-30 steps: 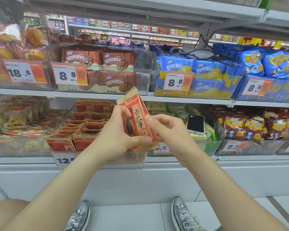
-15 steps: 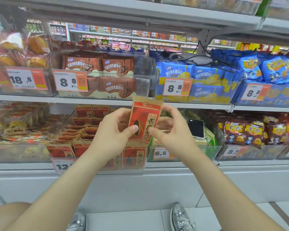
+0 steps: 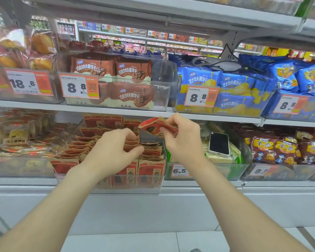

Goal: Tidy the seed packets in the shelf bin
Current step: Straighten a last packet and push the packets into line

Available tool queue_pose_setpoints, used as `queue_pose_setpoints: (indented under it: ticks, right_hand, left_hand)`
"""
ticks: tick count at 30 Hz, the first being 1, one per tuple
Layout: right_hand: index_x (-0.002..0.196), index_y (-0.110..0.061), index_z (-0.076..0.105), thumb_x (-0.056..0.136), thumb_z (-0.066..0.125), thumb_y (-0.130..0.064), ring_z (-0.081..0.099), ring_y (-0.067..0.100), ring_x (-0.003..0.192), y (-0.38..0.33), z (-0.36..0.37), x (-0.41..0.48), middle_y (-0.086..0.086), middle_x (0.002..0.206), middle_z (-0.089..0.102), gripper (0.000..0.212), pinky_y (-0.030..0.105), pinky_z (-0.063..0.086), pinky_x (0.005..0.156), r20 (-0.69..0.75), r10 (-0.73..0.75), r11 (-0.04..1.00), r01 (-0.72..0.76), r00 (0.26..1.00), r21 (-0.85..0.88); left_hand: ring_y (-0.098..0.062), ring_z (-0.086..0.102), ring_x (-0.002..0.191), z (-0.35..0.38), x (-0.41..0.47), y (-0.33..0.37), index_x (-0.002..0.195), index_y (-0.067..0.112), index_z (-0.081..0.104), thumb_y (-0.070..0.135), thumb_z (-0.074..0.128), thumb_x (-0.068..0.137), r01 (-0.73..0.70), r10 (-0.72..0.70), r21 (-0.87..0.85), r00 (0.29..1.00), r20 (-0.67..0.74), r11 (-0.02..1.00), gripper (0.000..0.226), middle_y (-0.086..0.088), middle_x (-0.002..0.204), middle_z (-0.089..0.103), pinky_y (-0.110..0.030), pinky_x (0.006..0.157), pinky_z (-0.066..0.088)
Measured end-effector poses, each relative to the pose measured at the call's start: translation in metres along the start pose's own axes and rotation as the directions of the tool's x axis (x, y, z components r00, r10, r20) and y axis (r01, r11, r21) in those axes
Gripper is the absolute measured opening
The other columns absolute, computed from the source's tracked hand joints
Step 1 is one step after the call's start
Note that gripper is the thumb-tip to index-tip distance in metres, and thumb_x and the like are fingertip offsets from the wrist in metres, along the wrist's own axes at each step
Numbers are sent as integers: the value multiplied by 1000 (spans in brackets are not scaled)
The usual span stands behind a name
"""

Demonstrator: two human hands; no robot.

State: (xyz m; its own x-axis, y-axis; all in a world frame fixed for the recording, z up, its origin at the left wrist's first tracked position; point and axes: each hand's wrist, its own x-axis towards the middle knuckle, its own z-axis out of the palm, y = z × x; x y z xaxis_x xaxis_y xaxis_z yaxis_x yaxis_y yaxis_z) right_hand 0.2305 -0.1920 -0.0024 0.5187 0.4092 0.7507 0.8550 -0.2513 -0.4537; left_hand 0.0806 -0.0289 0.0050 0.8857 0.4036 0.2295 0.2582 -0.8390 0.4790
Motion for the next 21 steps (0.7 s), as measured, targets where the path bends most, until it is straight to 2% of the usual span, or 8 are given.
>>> queue_pose_setpoints:
  ticks: [2, 4, 6, 8, 11, 14, 16, 21]
  right_hand:
    - [86, -15, 62, 93, 77, -5, 56, 14, 74, 8, 17, 2, -5, 80, 64, 18, 32, 47, 70, 64, -11, 999, 13, 998, -31]
    - [89, -15, 64, 94, 72, -3, 57, 18, 76, 17, 32, 5, -3, 82, 65, 15, 37, 49, 71, 119, -16, 995, 27, 993, -95]
    - [96, -15, 73, 95, 69, -6, 67, 25, 81, 24, 43, 9, 0, 87, 74, 10, 42, 57, 76, 169, -8, 987, 35, 986, -155]
    - [109, -17, 82, 99, 65, -10, 73, 31, 92, 28, 49, 16, 4, 97, 82, 21, 45, 61, 84, 212, 45, 975, 4, 976, -223]
    - [123, -22, 80, 105, 57, -15, 70, 35, 101, 32, 61, 26, 8, 105, 80, 30, 45, 61, 88, 320, 149, 932, -25, 935, -361]
    - [119, -17, 73, 108, 50, -16, 68, 37, 106, 36, 76, 30, 9, 108, 75, 26, 45, 54, 88, 486, 228, 867, 51, 844, -495]
    - [119, -18, 70, 110, 49, -20, 66, 36, 111, 38, 82, 32, 8, 112, 73, 22, 47, 48, 93, 523, 264, 836, 77, 810, -543]
    - [112, -20, 76, 102, 60, -16, 68, 38, 105, 42, 93, 47, 8, 103, 75, 19, 44, 45, 86, 408, 291, 823, -9, 865, -568]
  left_hand:
    - [-18, 52, 141, 2, 2, -4, 147, 32, 57, 77, 68, 87, -53, 38, 124, 992, 117, 991, 76, 10, 148, 58, -49, 118, 44]
    - [-19, 42, 148, 6, 6, -9, 154, 34, 48, 86, 66, 79, -90, 52, 183, 977, 204, 979, 93, 10, 158, 48, -51, 123, 38]
    - [-20, 31, 156, 12, 11, -15, 161, 34, 38, 88, 68, 76, -105, 52, 220, 971, 233, 970, 105, 9, 168, 34, -50, 127, 31]
    - [-21, 20, 161, 17, 16, -20, 165, 35, 28, 88, 69, 74, -100, 40, 255, 972, 231, 962, 113, 7, 175, 22, -52, 129, 22]
    - [-21, 11, 165, 21, 24, -27, 168, 33, 21, 91, 66, 74, -87, 17, 280, 970, 242, 956, 119, 5, 179, 12, -53, 132, 14]
    - [-20, 11, 165, 22, 30, -32, 170, 30, 20, 92, 65, 75, -87, 11, 305, 970, 243, 948, 122, 5, 180, 11, -52, 133, 13]
    - [-19, 15, 164, 23, 33, -34, 170, 30, 22, 90, 67, 75, -96, 23, 296, 971, 239, 950, 121, 7, 179, 16, -50, 132, 16]
    - [-17, 26, 161, 26, 35, -38, 168, 31, 27, 90, 65, 76, -112, 39, 269, 964, 263, 956, 116, 10, 175, 26, -46, 131, 25]
